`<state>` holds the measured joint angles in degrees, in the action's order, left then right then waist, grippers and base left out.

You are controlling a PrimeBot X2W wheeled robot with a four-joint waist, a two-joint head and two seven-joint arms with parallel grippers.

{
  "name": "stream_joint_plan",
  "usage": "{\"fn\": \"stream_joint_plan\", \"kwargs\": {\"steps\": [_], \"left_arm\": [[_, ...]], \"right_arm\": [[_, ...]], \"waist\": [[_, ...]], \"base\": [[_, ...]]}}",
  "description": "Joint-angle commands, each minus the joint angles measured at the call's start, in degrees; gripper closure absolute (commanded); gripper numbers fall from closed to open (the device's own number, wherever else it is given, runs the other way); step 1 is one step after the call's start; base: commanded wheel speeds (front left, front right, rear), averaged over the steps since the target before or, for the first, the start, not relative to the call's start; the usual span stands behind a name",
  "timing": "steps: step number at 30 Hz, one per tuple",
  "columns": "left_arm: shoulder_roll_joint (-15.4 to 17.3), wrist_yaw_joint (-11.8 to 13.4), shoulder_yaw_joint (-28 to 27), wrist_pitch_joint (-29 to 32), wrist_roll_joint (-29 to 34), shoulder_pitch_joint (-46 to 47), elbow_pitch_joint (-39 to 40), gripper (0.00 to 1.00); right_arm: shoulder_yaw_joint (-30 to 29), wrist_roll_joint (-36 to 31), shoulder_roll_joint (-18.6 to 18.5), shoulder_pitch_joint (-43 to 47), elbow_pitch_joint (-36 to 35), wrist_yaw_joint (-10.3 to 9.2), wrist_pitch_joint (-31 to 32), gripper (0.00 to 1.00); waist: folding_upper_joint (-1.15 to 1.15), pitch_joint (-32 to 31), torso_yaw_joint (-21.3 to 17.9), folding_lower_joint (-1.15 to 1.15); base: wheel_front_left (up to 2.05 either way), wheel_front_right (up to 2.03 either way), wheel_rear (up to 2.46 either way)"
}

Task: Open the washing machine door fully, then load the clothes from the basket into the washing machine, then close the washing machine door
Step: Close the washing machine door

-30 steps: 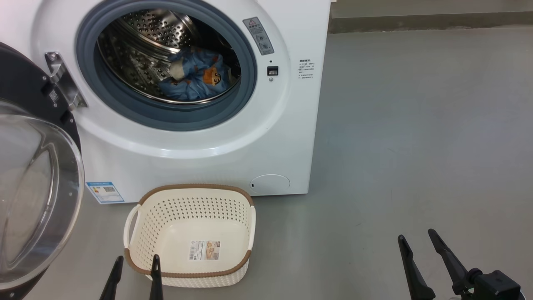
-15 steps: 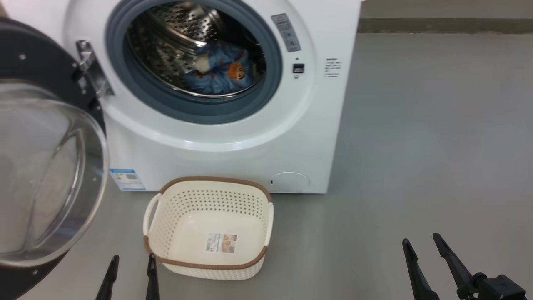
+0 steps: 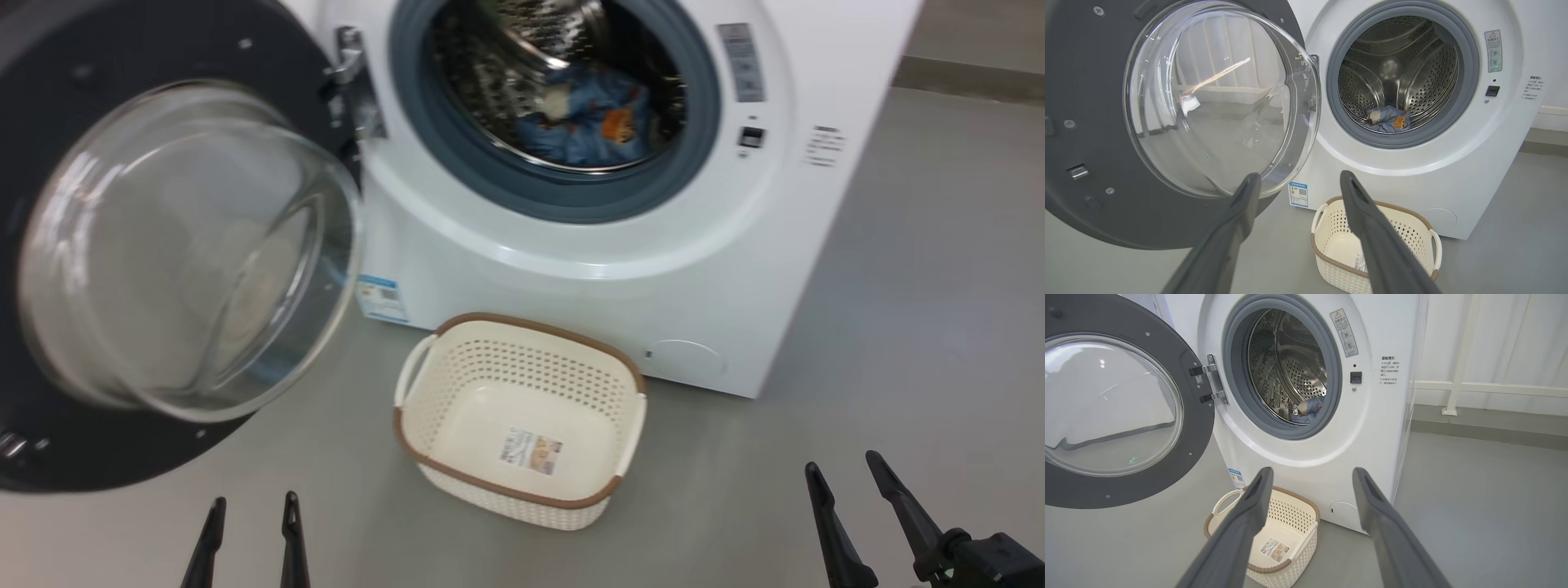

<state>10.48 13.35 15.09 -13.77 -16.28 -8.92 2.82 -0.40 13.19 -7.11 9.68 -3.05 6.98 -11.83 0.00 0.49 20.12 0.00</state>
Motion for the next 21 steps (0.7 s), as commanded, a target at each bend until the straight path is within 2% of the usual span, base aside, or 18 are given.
{"fn": "stream_joint_plan", "kwargs": {"steps": [1, 5, 21], "left_arm": [[0.4, 0.1, -2.1, -0.6, -0.2, 1.9, 2.0, 0.00], [0.7, 0.3, -2.5, -0.7, -0.3, 1.6, 2.0, 0.00], [-1.2, 2.7, -6.5, -1.2, -0.4, -2.1, 6.5, 0.00]], "right_arm": [[1.3, -0.6, -0.7, -1.1, -1.6, 0.51, 0.0, 0.00], [1.6, -0.7, -0.3, -1.2, -1.7, 0.51, 0.0, 0.00], [8.1, 0.9, -3.2, -8.1, 1.2, 0.51, 0.5, 0.00]], "waist": [[0.00, 0.1, 5.7, 0.00], [0.00, -0.3, 8.6, 0.00], [0.00, 2.4, 10.6, 0.00]], "base": [[0.00, 0.00, 0.00], [0.00, 0.00, 0.00], [0.00, 0.00, 0.00]]}}
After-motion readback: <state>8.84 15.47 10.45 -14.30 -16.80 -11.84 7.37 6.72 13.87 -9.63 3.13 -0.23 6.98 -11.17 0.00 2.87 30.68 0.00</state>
